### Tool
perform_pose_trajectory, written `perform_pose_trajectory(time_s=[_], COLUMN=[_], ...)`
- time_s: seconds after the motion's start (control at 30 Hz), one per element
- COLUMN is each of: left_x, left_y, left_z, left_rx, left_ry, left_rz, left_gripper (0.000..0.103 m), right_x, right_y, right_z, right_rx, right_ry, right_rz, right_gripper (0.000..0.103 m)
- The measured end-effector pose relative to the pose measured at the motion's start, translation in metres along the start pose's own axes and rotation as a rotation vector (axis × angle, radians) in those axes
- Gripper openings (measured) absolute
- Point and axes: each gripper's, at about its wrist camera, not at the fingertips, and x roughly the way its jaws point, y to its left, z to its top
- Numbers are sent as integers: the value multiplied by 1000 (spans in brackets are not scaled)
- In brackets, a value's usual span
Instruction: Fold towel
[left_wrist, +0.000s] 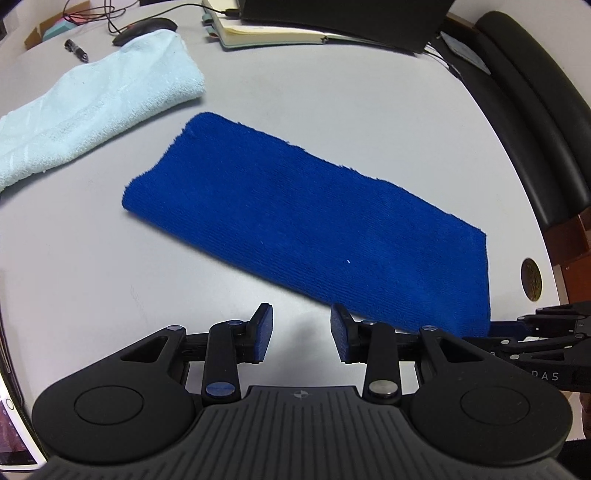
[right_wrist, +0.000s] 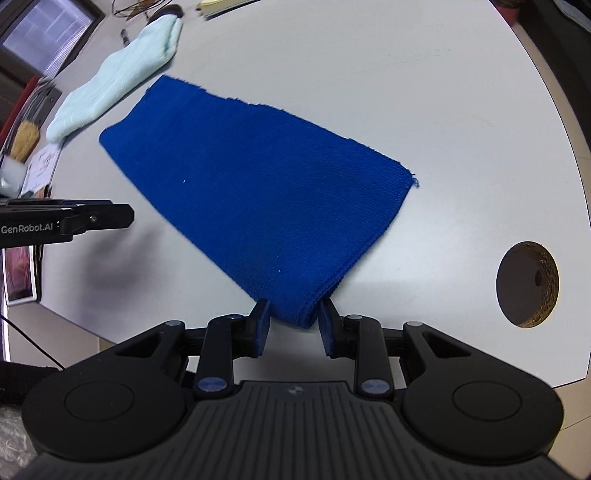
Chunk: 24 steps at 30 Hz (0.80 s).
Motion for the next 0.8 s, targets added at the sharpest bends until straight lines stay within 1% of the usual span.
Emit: perform_pose_trajectory(time_s=[0.1, 0.27, 0.4, 0.47, 0.63, 0.8], left_x=[-1, -3, -3, -2, 5, 11], left_y=[-1, -11, -25, -33, -55, -79], left_z=[-8, -18, -25, -29, -40, -52], left_rx=[0, -4, -6, -16, -131, -281], left_ry=[5, 4, 5, 6, 11, -26], left_rz=[-16, -53, -78, -93, -142, -134], left_gripper=[38, 38, 38, 38, 38, 38], right_x=[-11, -29, -35, -35, -27, -20], right_y=[-2, -12, -21, -26, -35, -43], right_z=[-8, -10, -1, 8, 31, 46], right_rx=[8, 12, -48, -102, -278, -446], right_ry=[-26, -77, -95, -101, -92, -75], right_rz=[-16, -59, -69, -65, -26, 16], right_gripper=[30, 30, 30, 30, 30, 30])
